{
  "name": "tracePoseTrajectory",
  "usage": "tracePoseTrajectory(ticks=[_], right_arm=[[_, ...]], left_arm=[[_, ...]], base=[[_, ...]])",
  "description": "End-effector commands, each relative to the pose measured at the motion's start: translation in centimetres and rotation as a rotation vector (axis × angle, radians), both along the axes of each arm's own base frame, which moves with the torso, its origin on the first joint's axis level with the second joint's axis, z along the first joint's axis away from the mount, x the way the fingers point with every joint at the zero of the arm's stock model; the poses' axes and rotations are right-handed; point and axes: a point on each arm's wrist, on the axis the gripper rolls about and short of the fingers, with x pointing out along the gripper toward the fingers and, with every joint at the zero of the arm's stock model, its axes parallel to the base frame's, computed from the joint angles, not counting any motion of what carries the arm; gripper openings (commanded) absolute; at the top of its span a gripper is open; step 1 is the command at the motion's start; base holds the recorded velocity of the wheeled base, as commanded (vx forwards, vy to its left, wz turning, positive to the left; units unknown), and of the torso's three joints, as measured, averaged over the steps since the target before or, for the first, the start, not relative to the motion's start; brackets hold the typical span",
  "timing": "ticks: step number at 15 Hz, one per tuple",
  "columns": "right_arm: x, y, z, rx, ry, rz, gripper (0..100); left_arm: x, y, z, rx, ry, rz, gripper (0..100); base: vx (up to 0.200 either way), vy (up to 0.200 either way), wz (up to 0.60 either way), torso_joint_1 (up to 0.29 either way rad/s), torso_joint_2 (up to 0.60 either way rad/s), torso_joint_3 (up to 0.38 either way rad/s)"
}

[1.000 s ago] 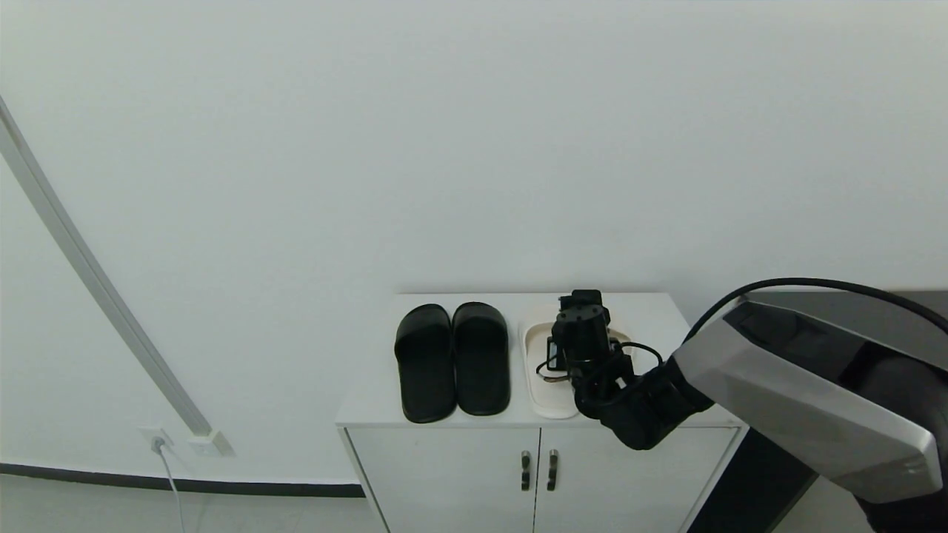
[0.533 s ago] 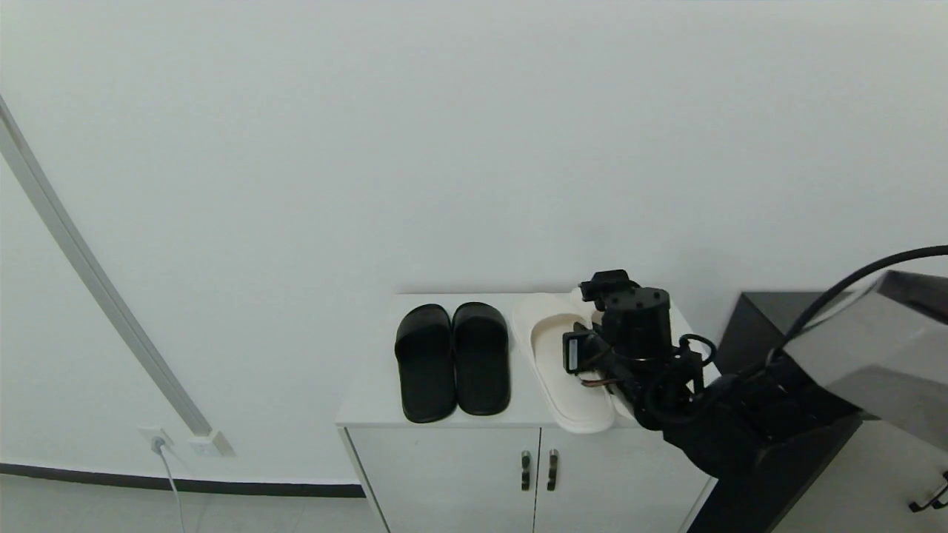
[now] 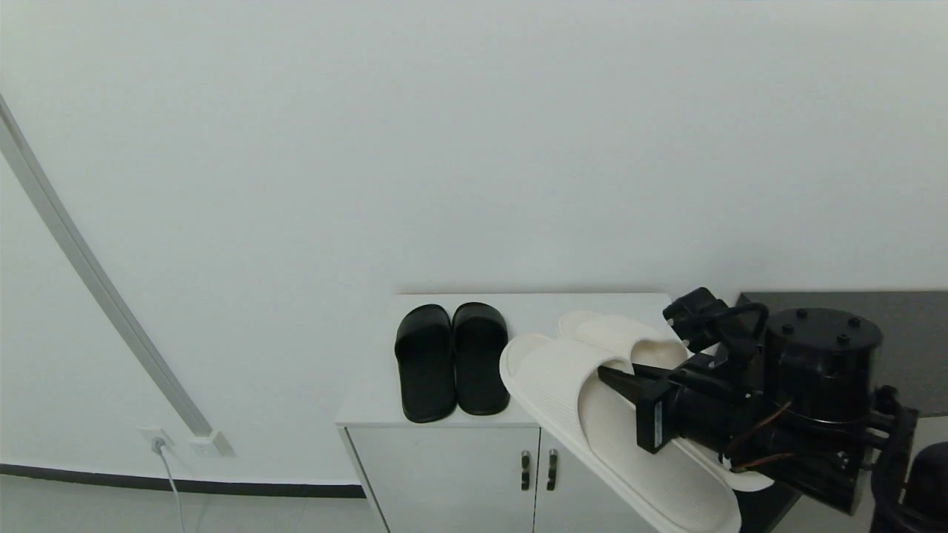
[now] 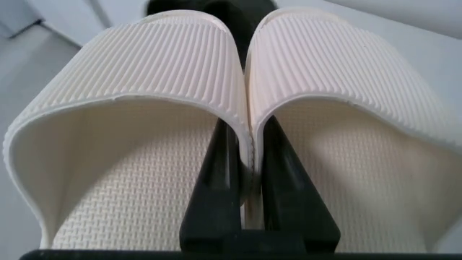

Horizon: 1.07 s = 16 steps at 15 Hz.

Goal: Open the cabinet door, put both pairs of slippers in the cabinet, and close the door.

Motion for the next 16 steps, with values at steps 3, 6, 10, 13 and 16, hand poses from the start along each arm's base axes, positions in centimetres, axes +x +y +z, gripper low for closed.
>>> tracePoseTrajectory(ticks=[3,6,10,13,16], right_arm=[[-2.2,-0.3,0.5,0.011,-0.009,0.056,0],[-2.5,-0.1,0.3,0.006,-0.003,0.068,0],[-2.7,0.1,-0.1,-0.004,0.008,0.08,0],[-2.9,0.0,-0.4,-0.006,0.019,0.103,0],[-2.9,-0.1,-0.6,-0.009,0.025,0.107,0]], left_arm=[[0.0,0.0,0.0,-0.001,0.0,0.001,0],[0.0,0.0,0.0,-0.001,0.0,0.001,0],[0.0,0.0,0.0,-0.001,0.0,0.001,0],[0.0,0.0,0.0,-0.001,0.0,0.001,0],[0.0,0.0,0.0,-0.001,0.0,-0.001,0]], base=[[0.0,0.0,0.0,0.0,0.0,0.0],[-0.067,0.0,0.0,0.002,0.0,0.001],[-0.2,0.0,0.0,0.006,0.0,0.004],[-0.133,0.0,0.0,-0.01,0.0,0.003],[0.0,0.0,0.0,0.0,0.0,0.0]])
